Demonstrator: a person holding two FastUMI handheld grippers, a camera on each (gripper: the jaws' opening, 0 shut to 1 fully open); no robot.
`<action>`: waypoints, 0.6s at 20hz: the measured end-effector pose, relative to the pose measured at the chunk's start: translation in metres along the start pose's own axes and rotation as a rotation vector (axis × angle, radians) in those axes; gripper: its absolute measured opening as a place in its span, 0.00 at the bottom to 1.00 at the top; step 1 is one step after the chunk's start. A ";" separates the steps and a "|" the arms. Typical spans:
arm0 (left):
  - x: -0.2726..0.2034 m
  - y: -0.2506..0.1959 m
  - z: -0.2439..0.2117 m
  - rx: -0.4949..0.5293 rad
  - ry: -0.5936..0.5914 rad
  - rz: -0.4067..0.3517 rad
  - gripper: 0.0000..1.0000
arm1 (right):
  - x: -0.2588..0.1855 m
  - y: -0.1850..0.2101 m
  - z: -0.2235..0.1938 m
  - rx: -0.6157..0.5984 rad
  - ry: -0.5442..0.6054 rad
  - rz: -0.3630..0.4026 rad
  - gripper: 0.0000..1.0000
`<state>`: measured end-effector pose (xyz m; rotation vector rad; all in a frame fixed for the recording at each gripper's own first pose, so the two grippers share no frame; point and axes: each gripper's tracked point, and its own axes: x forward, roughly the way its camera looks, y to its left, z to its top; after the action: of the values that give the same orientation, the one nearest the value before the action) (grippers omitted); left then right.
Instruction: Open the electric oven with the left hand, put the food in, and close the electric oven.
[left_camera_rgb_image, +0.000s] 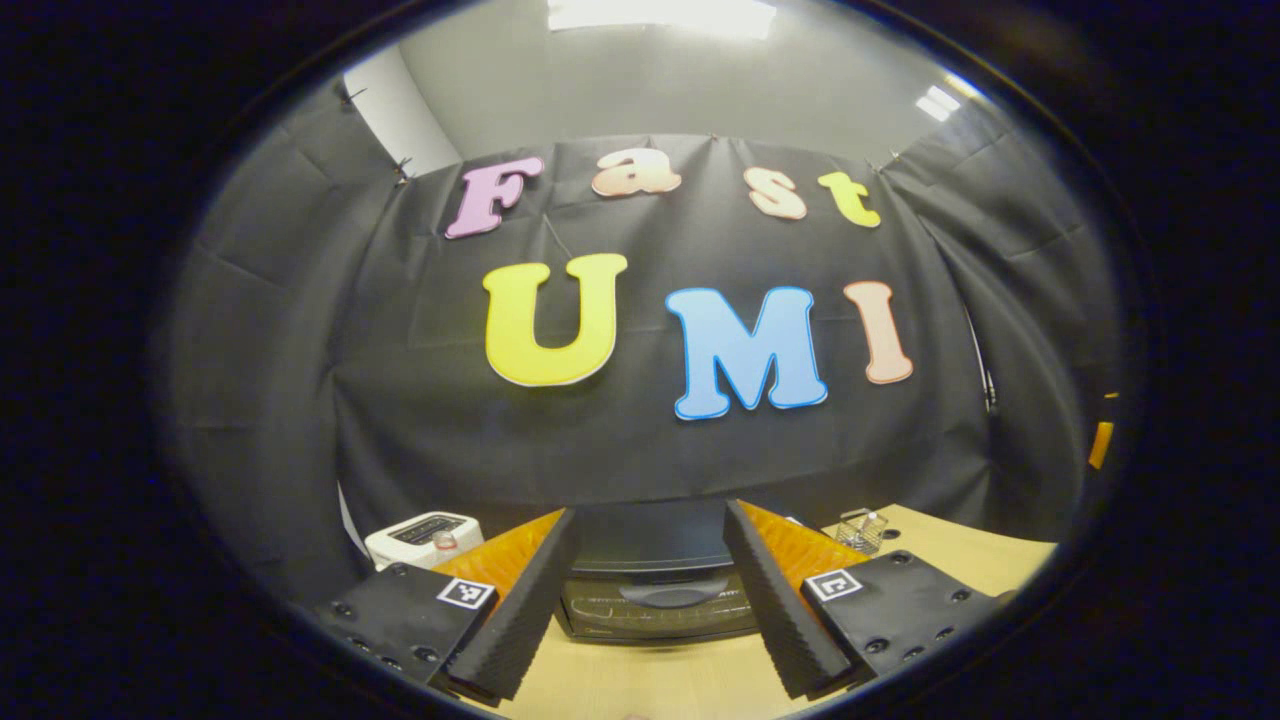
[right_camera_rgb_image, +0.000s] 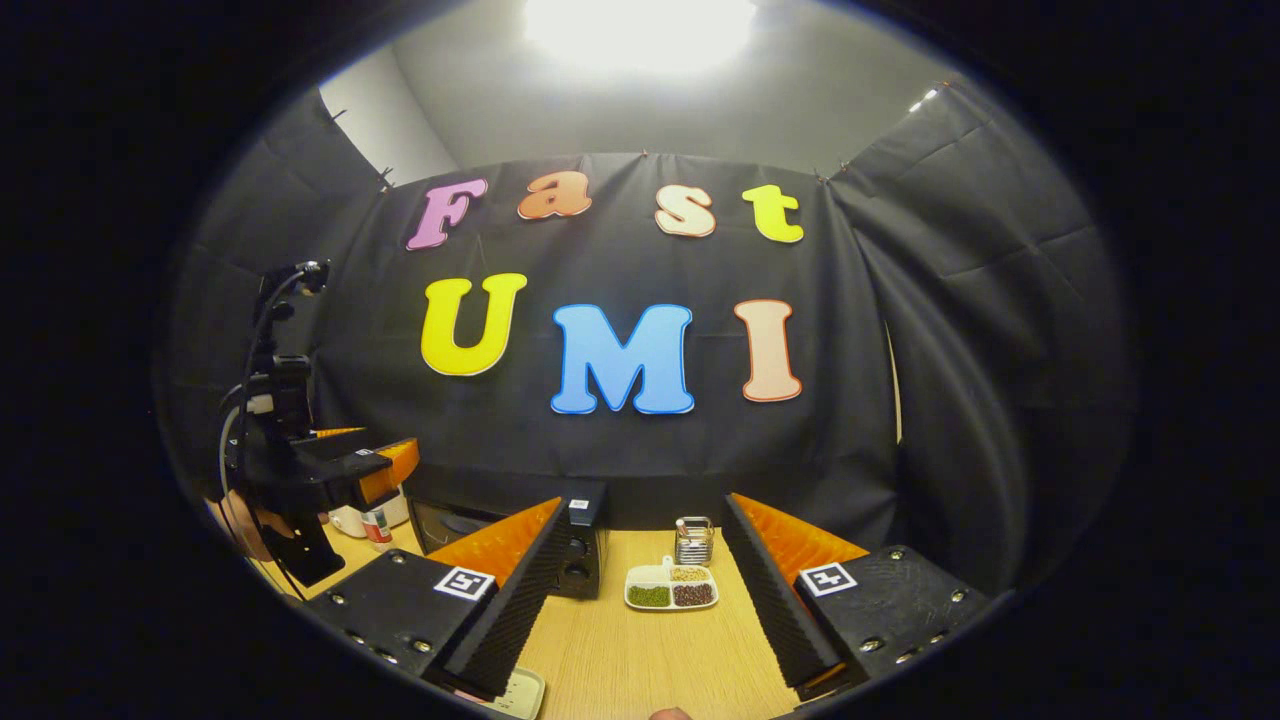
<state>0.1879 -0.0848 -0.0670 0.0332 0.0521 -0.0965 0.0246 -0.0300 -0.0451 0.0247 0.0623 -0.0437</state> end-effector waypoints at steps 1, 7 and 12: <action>0.014 -0.002 -0.008 -0.004 0.011 -0.013 1.00 | 0.006 -0.001 -0.001 -0.005 0.008 -0.014 0.95; 0.083 -0.011 -0.068 -0.005 0.104 -0.047 1.00 | 0.034 0.003 -0.013 -0.032 0.054 -0.059 0.95; 0.115 -0.017 -0.126 -0.005 0.209 -0.056 1.00 | 0.043 0.006 -0.029 -0.036 0.107 -0.067 0.95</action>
<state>0.2945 -0.1083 -0.1990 0.0364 0.2620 -0.1482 0.0661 -0.0247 -0.0771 -0.0111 0.1710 -0.1082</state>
